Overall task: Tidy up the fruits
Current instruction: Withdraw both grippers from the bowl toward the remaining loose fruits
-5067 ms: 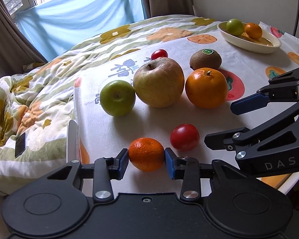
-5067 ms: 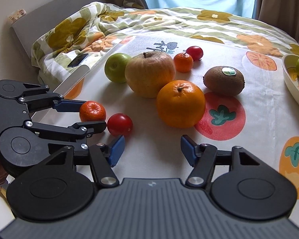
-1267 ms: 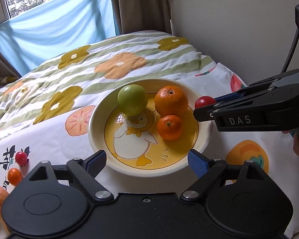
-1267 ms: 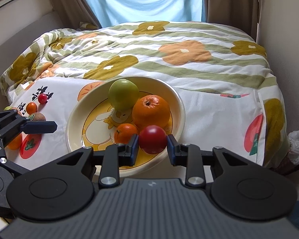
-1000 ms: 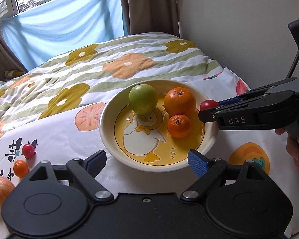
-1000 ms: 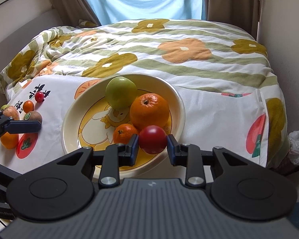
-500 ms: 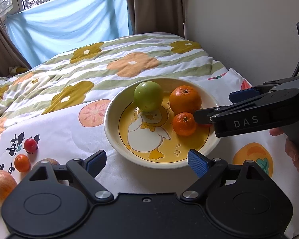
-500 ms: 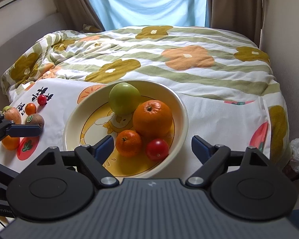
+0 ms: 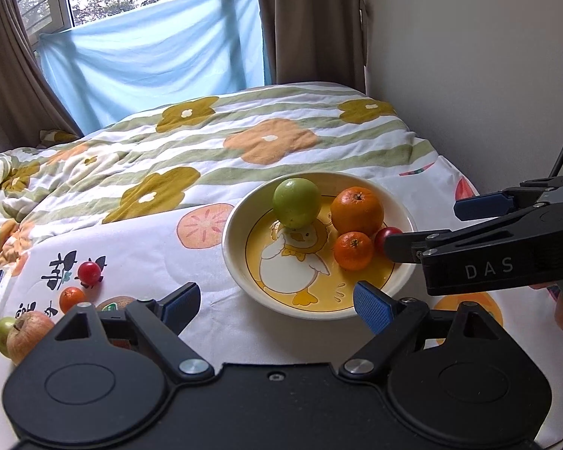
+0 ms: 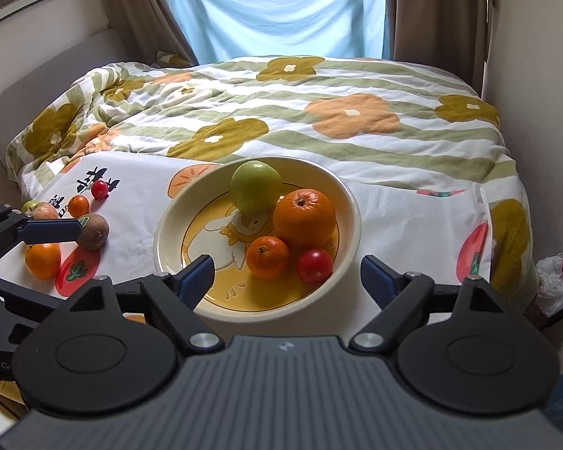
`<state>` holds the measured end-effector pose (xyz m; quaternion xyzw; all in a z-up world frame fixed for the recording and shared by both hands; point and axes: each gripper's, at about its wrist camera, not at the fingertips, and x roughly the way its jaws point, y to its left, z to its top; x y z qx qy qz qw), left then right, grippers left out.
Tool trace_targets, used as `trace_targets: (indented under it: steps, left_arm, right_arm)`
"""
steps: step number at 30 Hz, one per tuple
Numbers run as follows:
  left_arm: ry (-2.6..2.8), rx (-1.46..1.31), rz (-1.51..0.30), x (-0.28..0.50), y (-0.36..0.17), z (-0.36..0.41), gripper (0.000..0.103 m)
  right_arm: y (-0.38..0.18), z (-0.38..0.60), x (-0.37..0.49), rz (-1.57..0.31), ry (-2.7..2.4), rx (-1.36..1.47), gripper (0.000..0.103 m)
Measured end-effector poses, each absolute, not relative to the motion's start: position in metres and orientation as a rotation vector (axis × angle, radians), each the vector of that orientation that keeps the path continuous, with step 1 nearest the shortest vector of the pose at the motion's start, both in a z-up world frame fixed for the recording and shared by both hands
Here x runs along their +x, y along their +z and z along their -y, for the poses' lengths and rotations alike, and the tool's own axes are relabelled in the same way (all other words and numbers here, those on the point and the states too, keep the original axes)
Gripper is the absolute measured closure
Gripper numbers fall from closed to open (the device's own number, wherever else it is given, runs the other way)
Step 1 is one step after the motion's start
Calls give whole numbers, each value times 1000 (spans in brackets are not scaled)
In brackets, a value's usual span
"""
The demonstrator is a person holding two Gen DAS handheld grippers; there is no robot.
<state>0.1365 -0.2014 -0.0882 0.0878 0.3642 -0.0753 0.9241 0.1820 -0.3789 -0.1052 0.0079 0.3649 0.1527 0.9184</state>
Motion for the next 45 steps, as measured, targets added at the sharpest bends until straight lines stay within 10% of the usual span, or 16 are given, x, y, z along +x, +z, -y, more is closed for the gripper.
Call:
trace_targets:
  steps: [45]
  left_arm:
    - [46, -39, -838, 140, -85, -64, 4]
  right_arm:
    - [-87, 134, 163, -791, 246, 97, 2]
